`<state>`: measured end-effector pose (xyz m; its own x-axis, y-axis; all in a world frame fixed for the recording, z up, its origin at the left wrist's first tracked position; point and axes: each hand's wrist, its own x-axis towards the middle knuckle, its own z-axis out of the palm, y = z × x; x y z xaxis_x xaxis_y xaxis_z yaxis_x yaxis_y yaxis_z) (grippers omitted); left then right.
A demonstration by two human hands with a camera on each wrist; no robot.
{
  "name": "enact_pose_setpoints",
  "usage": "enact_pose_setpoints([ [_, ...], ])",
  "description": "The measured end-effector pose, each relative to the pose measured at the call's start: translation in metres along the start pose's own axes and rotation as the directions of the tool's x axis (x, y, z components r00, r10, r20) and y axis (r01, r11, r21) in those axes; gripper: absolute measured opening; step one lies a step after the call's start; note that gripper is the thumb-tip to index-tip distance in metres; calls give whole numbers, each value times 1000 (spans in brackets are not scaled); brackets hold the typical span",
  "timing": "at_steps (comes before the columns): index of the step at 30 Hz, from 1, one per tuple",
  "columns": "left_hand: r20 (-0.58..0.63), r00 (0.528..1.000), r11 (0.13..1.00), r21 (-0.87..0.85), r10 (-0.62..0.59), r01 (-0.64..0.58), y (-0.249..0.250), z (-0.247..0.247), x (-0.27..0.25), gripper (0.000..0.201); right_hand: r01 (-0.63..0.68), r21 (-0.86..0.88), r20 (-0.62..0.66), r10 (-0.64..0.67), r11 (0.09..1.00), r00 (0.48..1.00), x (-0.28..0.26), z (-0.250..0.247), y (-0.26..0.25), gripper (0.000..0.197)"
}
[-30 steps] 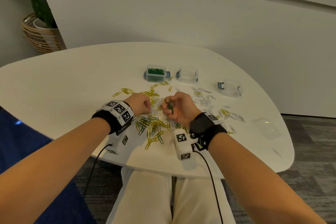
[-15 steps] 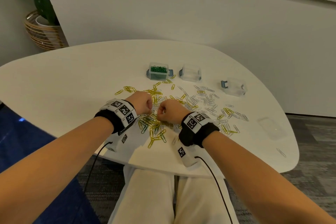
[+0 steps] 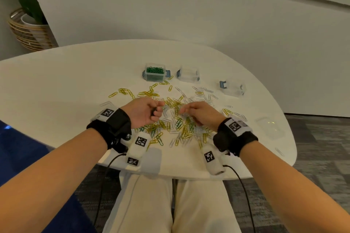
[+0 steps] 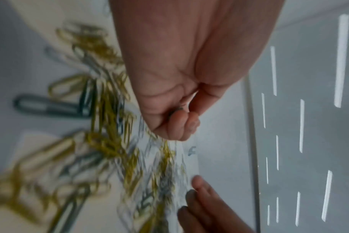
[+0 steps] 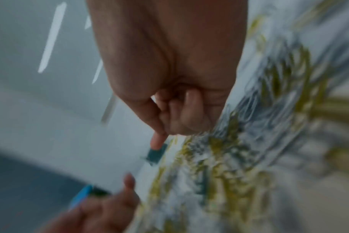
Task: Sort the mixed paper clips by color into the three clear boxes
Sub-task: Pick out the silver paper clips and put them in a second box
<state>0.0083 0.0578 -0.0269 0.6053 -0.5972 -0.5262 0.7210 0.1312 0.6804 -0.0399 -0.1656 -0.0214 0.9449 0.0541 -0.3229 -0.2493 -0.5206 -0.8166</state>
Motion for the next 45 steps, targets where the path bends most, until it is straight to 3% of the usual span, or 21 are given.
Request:
enact_pose_setpoints([
  [3, -115, 993, 962, 272, 34, -1, -8, 15, 6, 10, 174, -504, 45, -176, 846, 983, -3, 9, -3, 16],
  [4, -156, 985, 893, 450, 76, 2, -10, 19, 8, 10, 206, -578, 81, -196, 790, 977, -3, 11, -4, 20],
  [7, -153, 970, 515, 857, 190, 34, -12, 27, 12, 16, 217, -709, 122, -186, 671, 975, 1, 16, -5, 17],
  [10, -80, 959, 315, 949, 273, -11, -10, 31, 16, 22, 225, -744, 158, -162, 629, 974, 4, 19, -4, 12],
  [14, -64, 922, 241, 970, 381, -33, -3, 36, 28, 18, 242, -741, 217, -118, 626, 969, 8, 16, -2, 14],
  [16, -68, 914, 218, 976, 399, -23, 2, 38, 36, 14, 202, -568, 149, -141, 798, 979, 8, 6, 1, 13],
  [18, -95, 908, 196, 981, 408, 14, 4, 42, 42, 36, 78, -36, 43, -76, 996, 996, 3, -8, 7, 19],
  [19, -117, 904, 189, 981, 411, 41, 5, 44, 45, 46, -9, 324, 56, -10, 946, 998, -1, -15, 10, 22],
  [21, -158, 898, 147, 983, 411, 106, 5, 53, 53, 52, -125, 792, 147, 13, 598, 989, -7, -26, 16, 21],
  [22, -172, 897, 114, 984, 407, 137, 4, 58, 57, 53, -128, 869, 146, 0, 478, 989, -7, -29, 18, 18],
  [24, -186, 901, 48, 982, 392, 182, 3, 67, 64, 53, -101, 906, 107, 8, 411, 994, -4, -31, 22, 20],
  [25, -191, 903, 28, 980, 385, 195, 2, 70, 68, 53, -95, 897, 85, 42, 432, 995, -1, -31, 24, 25],
  [27, -202, 911, 1, 976, 360, 216, 0, 72, 76, 50, -116, 780, 64, 106, 616, 992, 4, -28, 26, 29],
  [31, -186, 946, 8, 982, 266, 191, 1, 68, 83, 36, -112, 170, 70, 102, 979, 992, 7, -10, 26, 31],
  [33, -188, 947, 27, 982, 260, 188, 4, 60, 80, 25, -45, -227, 30, 53, 973, 998, 10, -12, 24, 30],
  [35, -202, 939, 28, 979, 278, 202, 10, 50, 72, 21, -56, -414, -30, 47, 908, 998, 13, -23, 25, 28],
  [38, -168, 914, 59, 986, 370, 157, 15, 43, 62, 16, -91, -115, -65, 84, 989, 994, 7, -41, 30, 30],
  [40, -126, 903, 71, 992, 411, 106, 14, 49, 60, 16, -107, 170, 42, 102, 980, 994, -2, -45, 30, 31],
  [41, -116, 907, 57, 993, 405, 102, 13, 55, 61, 18, -116, 179, 93, 100, 977, 991, -7, -44, 29, 31],
  [43, -130, 926, 5, 991, 354, 137, 9, 64, 67, 25, -69, -70, 116, 77, 995, 990, -14, -38, 25, 29],
  [45, -159, 935, -46, 982, 318, 183, 3, 68, 74, 32, 28, -385, 47, -10, 922, 999, -17, -29, 26, 26],
])
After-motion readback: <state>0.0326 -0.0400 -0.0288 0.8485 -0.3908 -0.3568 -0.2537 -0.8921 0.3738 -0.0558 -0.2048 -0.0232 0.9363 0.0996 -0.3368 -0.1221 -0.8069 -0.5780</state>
